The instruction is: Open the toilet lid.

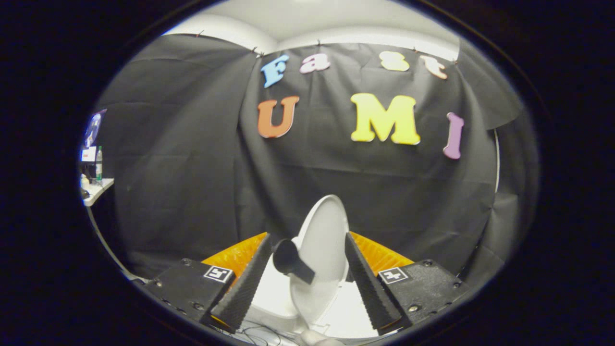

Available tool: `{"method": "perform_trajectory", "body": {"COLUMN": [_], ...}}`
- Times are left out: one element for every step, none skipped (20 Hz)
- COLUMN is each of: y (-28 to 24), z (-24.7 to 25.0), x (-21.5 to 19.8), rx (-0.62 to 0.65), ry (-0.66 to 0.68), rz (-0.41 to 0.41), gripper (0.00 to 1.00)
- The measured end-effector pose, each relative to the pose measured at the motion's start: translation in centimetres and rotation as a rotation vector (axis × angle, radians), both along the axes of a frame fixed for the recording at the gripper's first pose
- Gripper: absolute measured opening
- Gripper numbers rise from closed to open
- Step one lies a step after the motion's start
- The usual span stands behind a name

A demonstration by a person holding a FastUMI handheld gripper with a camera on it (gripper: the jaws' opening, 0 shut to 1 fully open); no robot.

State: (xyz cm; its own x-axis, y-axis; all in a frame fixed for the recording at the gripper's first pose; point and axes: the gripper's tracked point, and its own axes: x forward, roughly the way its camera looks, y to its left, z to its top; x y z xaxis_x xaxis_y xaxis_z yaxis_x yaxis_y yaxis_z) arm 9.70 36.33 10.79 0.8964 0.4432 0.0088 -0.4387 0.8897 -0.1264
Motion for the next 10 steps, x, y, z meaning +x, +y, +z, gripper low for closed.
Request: {"method": "perform_trajectory", "body": {"y": [-1.0,-2.3,-3.8,-5.4,-7.4,-9.4,-11.3,-13.2,-15.2,-17.3], "z": [0.6,0.9,1.4,1.6,1.7,1.6,1.3,0.7,0.1,-0.3], "x": [-0.5,-0.8,-1.3,-1.8,-2.2,-2.6,-2.7,-2.6,-2.6,-2.5], "rx": [0.032,0.058,0.079,0.096,0.115,0.131,0.143,0.149,0.148,0.142], "ry": [-0.015,-0.031,-0.046,-0.057,-0.066,-0.068,-0.064,-0.055,-0.047,-0.047], "rz": [-0.004,-0.009,-0.017,-0.029,-0.051,-0.075,-0.100,-0.124,-0.151,-0.181], "gripper": [0.99,1.00,1.00,1.00,1.00,1.00,1.00,1.00,1.00,1.00]}}
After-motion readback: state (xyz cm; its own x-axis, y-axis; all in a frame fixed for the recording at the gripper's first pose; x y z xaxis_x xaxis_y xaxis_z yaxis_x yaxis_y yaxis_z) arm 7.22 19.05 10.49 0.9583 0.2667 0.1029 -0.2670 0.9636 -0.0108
